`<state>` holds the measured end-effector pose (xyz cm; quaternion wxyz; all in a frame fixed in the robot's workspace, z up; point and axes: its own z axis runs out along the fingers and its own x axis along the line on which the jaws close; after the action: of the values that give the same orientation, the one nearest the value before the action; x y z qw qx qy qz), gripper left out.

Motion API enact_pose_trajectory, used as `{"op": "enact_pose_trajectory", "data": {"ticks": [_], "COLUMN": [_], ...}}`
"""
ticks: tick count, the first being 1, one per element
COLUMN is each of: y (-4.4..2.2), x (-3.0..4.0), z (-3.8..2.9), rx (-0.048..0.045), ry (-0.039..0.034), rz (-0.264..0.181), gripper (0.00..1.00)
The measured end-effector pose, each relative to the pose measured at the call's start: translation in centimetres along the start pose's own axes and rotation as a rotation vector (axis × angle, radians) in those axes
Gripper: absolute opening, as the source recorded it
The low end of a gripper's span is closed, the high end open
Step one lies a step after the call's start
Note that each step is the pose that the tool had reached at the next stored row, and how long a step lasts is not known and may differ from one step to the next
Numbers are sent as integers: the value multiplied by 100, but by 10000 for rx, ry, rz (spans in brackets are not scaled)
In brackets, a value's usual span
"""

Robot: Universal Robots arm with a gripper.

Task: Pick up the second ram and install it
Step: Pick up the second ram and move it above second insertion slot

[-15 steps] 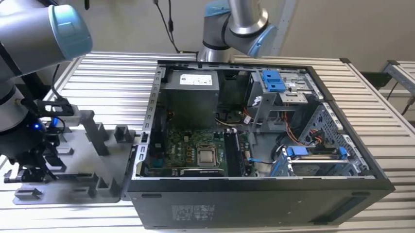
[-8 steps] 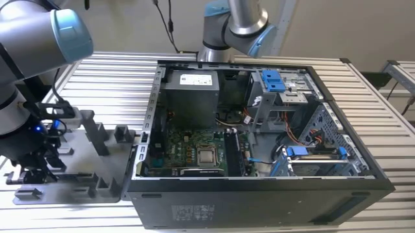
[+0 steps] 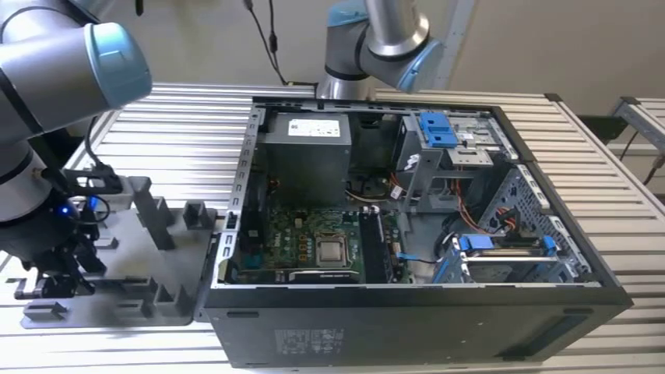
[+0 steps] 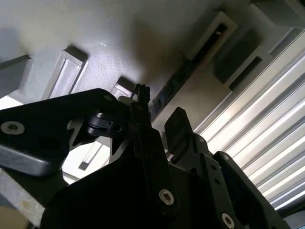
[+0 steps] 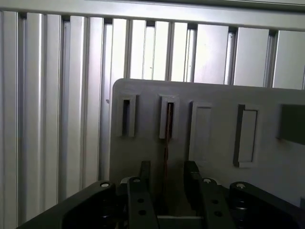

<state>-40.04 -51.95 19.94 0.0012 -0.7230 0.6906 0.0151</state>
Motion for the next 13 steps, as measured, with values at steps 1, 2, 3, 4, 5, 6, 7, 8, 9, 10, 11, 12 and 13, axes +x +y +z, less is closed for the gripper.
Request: {"op": "enact_pose_trajectory", "data": {"ticks": [1,2,3,4,5,6,7,8,9,10,11,12,13], "y": [0,1,1,1,1,1,0,0,0,0,0,0,1], "x": [0,1,0,1,0,0,0,0,0,0,0,0,0], "z": [10,15,14,14,15,15,15,16,16,16,15,16,16], "rx": [-1,-2,-3,-3,-3,-3,-1,-1,-1,-1,-1,-1,-1], "ry": [1,2,2,2,2,2,1,1,1,1,1,1,1], "rz": [-18,-31,-32,-34,-35,-36,-37,-38,-39,-40,-41,-42,-42], "gripper": [42,42,42,42,42,42,42,40,40,33,33,27,27]}}
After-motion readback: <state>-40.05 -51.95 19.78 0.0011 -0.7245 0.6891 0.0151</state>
